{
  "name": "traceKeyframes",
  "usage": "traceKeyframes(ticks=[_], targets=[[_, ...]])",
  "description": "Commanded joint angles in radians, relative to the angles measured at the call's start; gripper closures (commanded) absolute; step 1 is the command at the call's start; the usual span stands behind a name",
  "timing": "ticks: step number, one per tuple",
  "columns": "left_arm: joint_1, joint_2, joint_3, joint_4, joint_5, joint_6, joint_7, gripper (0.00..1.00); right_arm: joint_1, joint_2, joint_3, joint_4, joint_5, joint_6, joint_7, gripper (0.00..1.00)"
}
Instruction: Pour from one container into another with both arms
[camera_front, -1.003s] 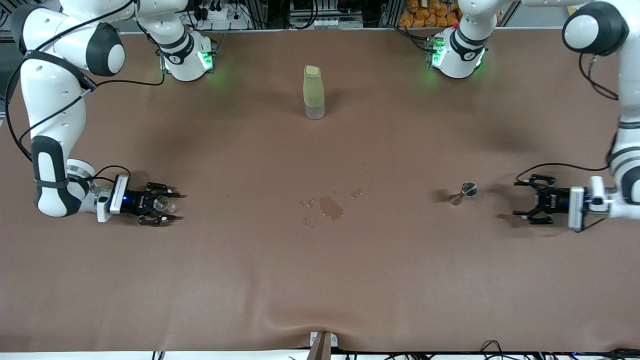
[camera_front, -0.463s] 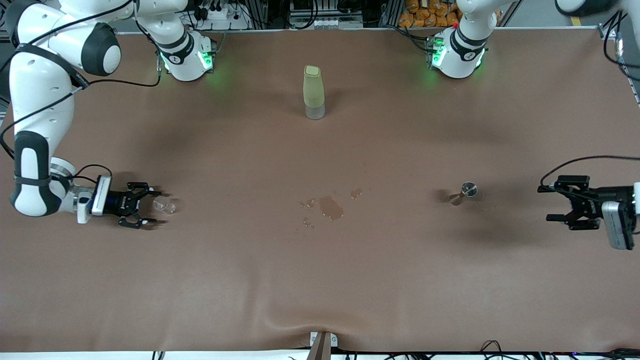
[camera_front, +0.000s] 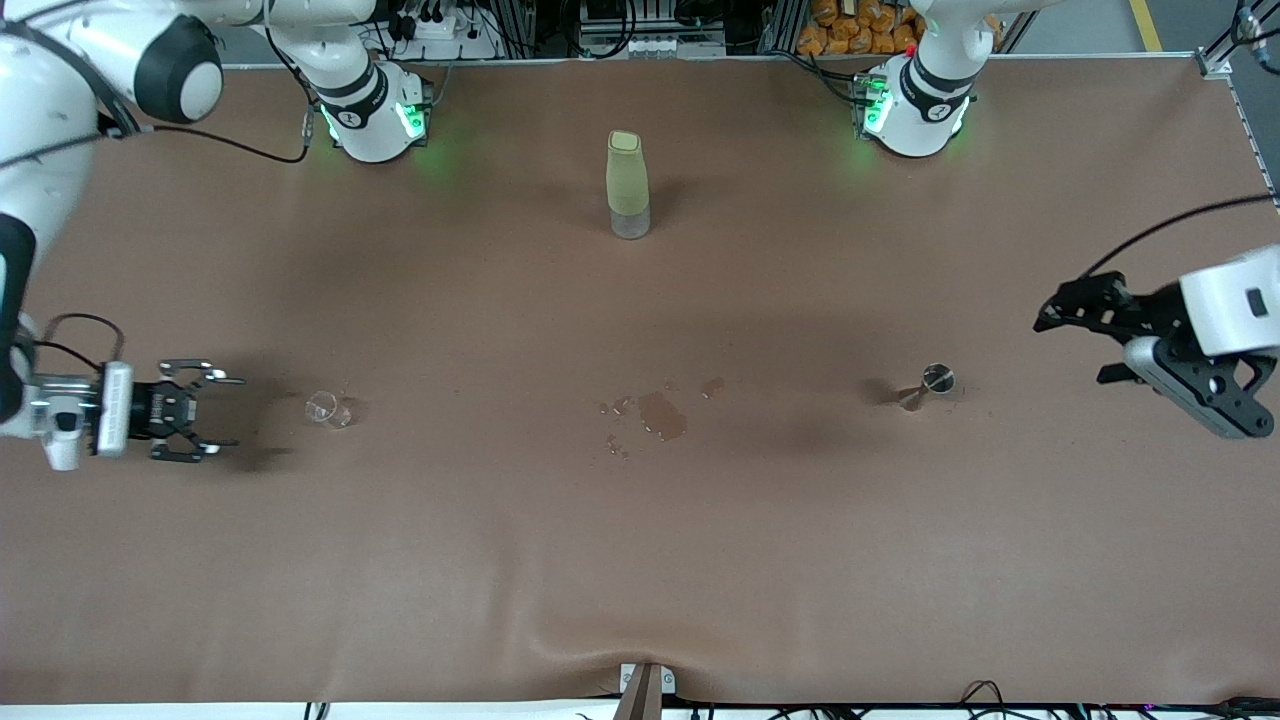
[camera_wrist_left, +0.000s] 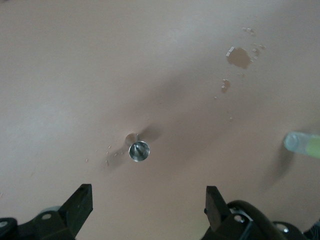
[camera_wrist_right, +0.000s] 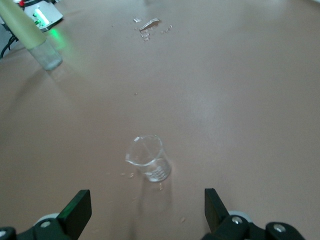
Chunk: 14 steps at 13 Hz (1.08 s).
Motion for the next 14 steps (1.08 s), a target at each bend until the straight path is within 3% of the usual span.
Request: traceKeyframes(ticks=[1, 4, 7, 12, 14], targets=[[-0.037, -0.073, 0.013, -0.041, 0.045, 0.016, -0.134, 0.00, 0.044, -0.145, -0.005, 0.005, -0.180, -0.022, 0.338, 0.00], [-0.047, -0.096, 0.011, -0.044, 0.098, 0.014, -0.189, 0.00, 0.113, -0.285, 0.001, 0.002, -0.332, -0.034, 0.695, 0.00], [-0.071, -0.139, 0.008, -0.063, 0.109, 0.014, -0.269, 0.00, 0.144, -0.380, 0.037, 0.000, -0.438, -0.047, 0.933, 0.00], [-0.071, -0.164, 0.053, -0.069, 0.117, 0.023, -0.280, 0.00, 0.133, -0.543, 0.199, -0.005, -0.655, -0.048, 1.296, 0.00], [-0.068, -0.196, 0.060, -0.106, 0.123, 0.026, -0.295, 0.00, 0.115, -0.577, 0.266, -0.005, -0.697, -0.076, 1.432, 0.00]])
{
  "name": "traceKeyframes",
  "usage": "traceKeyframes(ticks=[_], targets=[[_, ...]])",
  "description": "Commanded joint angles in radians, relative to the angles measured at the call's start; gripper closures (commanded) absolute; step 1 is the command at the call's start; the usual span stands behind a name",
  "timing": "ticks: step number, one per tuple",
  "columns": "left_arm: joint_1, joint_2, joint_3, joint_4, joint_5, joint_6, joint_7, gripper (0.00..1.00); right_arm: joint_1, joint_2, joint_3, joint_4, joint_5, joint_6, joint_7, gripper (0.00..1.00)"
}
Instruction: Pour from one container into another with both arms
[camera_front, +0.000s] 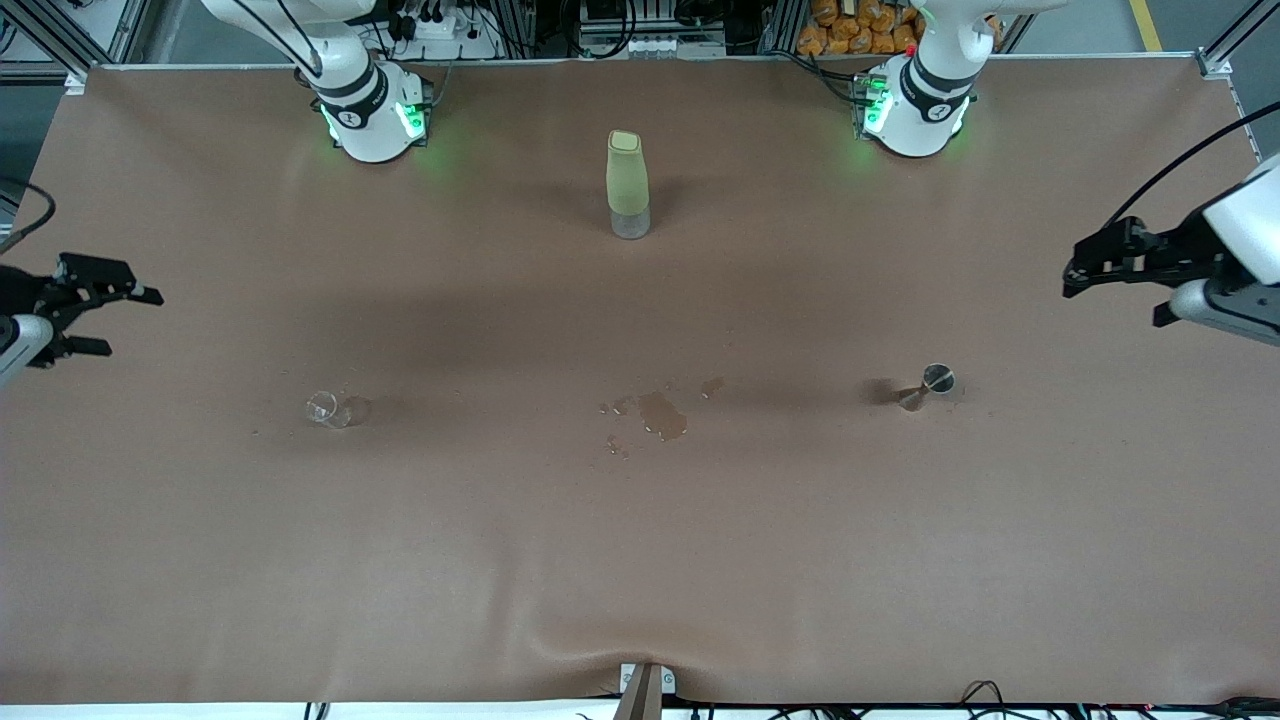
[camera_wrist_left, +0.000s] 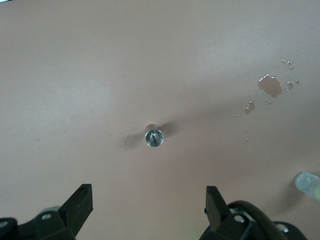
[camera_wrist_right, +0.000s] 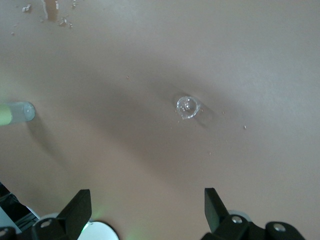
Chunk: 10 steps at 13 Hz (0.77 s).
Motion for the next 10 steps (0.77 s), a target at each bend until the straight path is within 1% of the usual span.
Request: traceKeyframes(ticks=[1, 2, 3, 4, 7, 8, 10], targets=[[-0.010, -0.091, 0.025, -0.112, 0.024, 0.030, -0.034, 0.00, -0.047, -0.073, 0.112, -0.036, -0.065, -0.015, 0.180, 0.00], [-0.015, -0.122, 0.034, -0.146, 0.026, 0.039, -0.059, 0.00, -0.067, -0.082, 0.158, -0.036, -0.082, -0.016, 0.218, 0.00], [-0.021, -0.138, 0.037, -0.167, 0.026, 0.040, -0.115, 0.00, -0.079, -0.091, 0.191, -0.036, -0.099, -0.016, 0.254, 0.00], [-0.026, -0.155, 0.047, -0.186, 0.026, 0.040, -0.151, 0.00, -0.078, -0.099, 0.204, -0.036, -0.108, -0.016, 0.295, 0.00], [-0.024, -0.179, 0.050, -0.209, 0.035, 0.046, -0.191, 0.00, -0.070, -0.088, 0.209, -0.030, -0.130, -0.003, 0.311, 0.00], [-0.024, -0.193, 0.042, -0.227, 0.049, 0.046, -0.238, 0.00, -0.069, -0.087, 0.209, -0.030, -0.133, 0.023, 0.308, 0.00], [-0.026, -0.213, 0.021, -0.252, 0.097, 0.049, -0.260, 0.00, -0.069, -0.087, 0.209, -0.030, -0.162, 0.066, 0.302, 0.00]])
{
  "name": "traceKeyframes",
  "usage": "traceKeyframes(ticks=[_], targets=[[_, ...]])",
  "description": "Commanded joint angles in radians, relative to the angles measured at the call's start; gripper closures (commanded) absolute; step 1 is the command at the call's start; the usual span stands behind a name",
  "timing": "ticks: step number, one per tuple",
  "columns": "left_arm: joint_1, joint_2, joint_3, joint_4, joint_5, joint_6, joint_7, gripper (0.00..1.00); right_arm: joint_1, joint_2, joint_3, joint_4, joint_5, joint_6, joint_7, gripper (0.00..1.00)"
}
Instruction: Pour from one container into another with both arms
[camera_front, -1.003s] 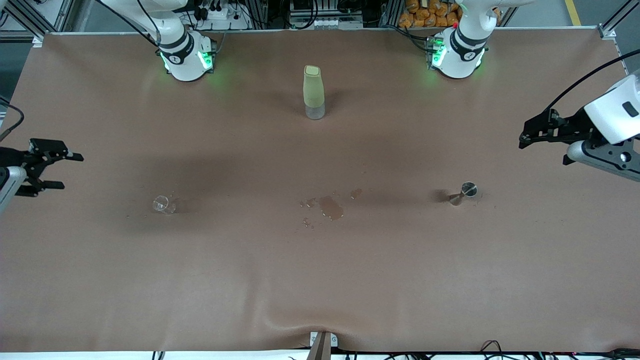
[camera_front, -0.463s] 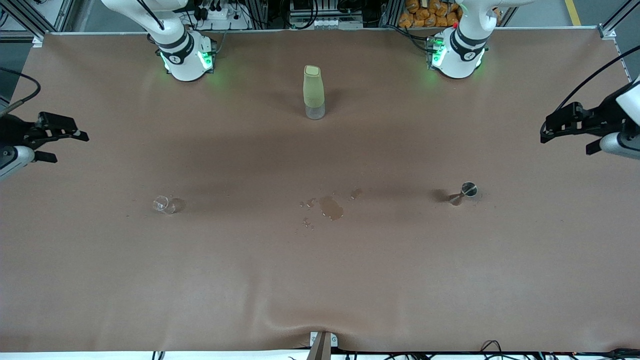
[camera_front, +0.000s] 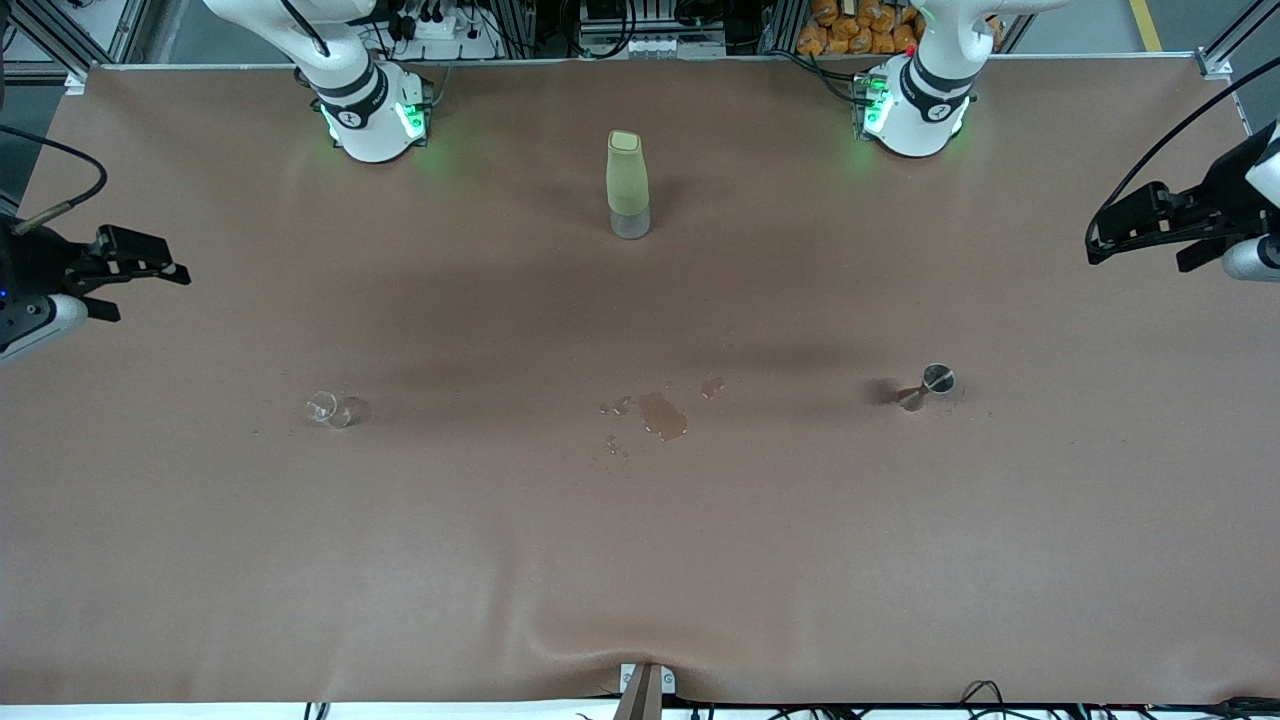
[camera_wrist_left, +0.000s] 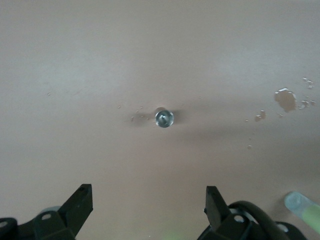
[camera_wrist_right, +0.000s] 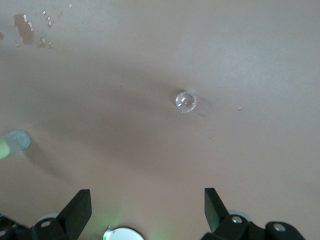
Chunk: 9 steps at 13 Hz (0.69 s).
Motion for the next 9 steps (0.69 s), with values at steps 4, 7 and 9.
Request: traceKeyframes(ticks=[4, 7, 9], targets=[[-0.014, -0.139, -0.014, -0.165, 0.081, 0.091, -0.040, 0.00, 0.008, -0.042, 0.022, -0.026, -0.066, 0.068, 0.023, 0.00], [-0.011, -0.150, -0.026, -0.175, 0.087, 0.091, -0.049, 0.00, 0.023, -0.058, 0.024, -0.026, -0.073, 0.059, 0.284, 0.00], [-0.016, -0.150, -0.037, -0.175, 0.087, 0.084, -0.099, 0.00, 0.025, -0.059, 0.024, -0.028, -0.072, 0.057, 0.333, 0.00]])
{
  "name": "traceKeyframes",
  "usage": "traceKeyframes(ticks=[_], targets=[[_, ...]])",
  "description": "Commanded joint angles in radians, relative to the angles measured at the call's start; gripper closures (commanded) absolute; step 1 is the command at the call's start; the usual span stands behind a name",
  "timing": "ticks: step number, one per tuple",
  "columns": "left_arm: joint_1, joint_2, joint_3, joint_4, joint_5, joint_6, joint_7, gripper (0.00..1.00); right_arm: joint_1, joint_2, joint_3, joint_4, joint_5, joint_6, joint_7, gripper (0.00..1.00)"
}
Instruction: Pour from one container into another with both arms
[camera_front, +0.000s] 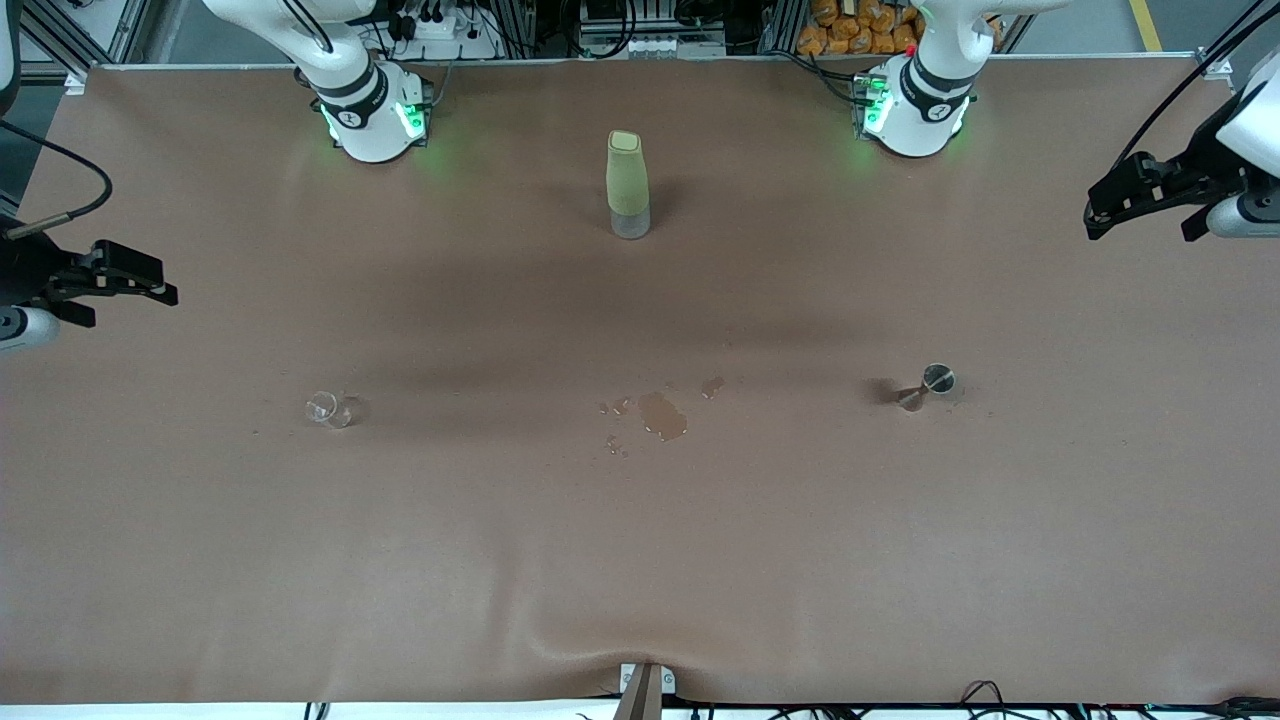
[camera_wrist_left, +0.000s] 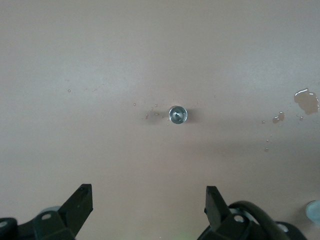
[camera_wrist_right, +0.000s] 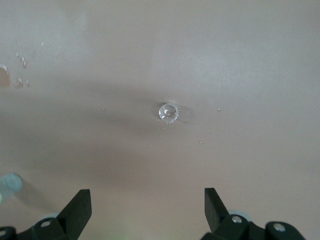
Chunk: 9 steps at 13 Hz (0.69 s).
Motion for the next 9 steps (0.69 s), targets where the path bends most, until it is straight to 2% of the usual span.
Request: traceKeyframes(ticks=[1, 4, 6, 9], targets=[[-0.002, -0.024, -0.033, -0.032, 0.027, 0.017, -0.078, 0.00, 0.005, -0.030, 0.006, -0.025, -0.022, 0.000, 0.088, 0.00], [-0.001, -0.020, -0.053, -0.032, 0.027, 0.017, -0.081, 0.00, 0.026, -0.031, 0.008, -0.024, -0.018, -0.021, 0.226, 0.00], [0.004, -0.024, -0.053, -0.032, 0.016, 0.016, -0.074, 0.00, 0.031, -0.046, 0.008, -0.033, -0.019, -0.021, 0.225, 0.00], [0.005, -0.026, -0.053, -0.032, 0.012, 0.014, -0.071, 0.00, 0.020, -0.105, 0.014, -0.109, -0.024, 0.016, 0.213, 0.00]])
